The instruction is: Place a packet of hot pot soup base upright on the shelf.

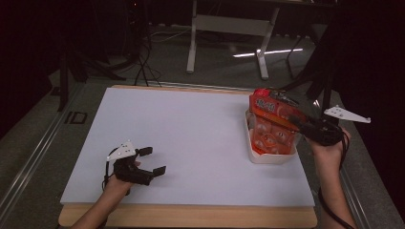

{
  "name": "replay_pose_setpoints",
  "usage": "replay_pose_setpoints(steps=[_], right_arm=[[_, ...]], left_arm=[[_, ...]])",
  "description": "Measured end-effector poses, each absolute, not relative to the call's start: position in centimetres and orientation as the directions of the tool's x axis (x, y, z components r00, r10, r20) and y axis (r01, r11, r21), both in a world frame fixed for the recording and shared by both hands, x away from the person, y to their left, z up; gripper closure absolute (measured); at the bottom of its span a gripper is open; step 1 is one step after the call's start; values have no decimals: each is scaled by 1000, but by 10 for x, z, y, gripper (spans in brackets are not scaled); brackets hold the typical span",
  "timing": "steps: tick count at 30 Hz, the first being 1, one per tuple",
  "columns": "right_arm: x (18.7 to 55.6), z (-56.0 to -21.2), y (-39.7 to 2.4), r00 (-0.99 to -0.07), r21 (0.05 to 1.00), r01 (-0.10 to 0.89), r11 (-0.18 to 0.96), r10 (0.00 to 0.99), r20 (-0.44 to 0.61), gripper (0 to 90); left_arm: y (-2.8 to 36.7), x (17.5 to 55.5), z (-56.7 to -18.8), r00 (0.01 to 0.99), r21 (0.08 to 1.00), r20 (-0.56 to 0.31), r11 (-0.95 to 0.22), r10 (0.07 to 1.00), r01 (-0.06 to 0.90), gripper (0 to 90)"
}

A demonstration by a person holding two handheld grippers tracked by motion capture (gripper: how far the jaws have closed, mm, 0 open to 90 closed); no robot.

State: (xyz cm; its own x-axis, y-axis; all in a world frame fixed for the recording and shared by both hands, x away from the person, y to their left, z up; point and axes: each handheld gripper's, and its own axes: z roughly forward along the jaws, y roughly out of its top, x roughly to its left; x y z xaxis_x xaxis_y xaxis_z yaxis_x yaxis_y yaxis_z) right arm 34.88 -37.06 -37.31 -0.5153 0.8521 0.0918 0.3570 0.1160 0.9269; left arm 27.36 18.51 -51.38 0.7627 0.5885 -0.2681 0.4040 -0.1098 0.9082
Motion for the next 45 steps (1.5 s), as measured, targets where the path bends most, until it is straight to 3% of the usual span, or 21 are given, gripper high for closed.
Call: replay_pose_setpoints(steps=[7,16,27,45], right_arm=[[339,-350,-355,-530,948,291,132,847,45,308],[319,-328,-328,-604,967,217,134,797,25,156],[299,-327,-298,-692,971,196,138,721,37,136],[288,-389,-263,-762,953,243,182,643,71,131]], left_arm=[[185,273,-515,763,907,-266,-114,589,404,15],[185,271,-515,765,909,-264,-113,587,401,15],[185,271,-514,769,913,-255,-116,585,391,15],[185,269,-514,775,914,-254,-119,579,389,15]])
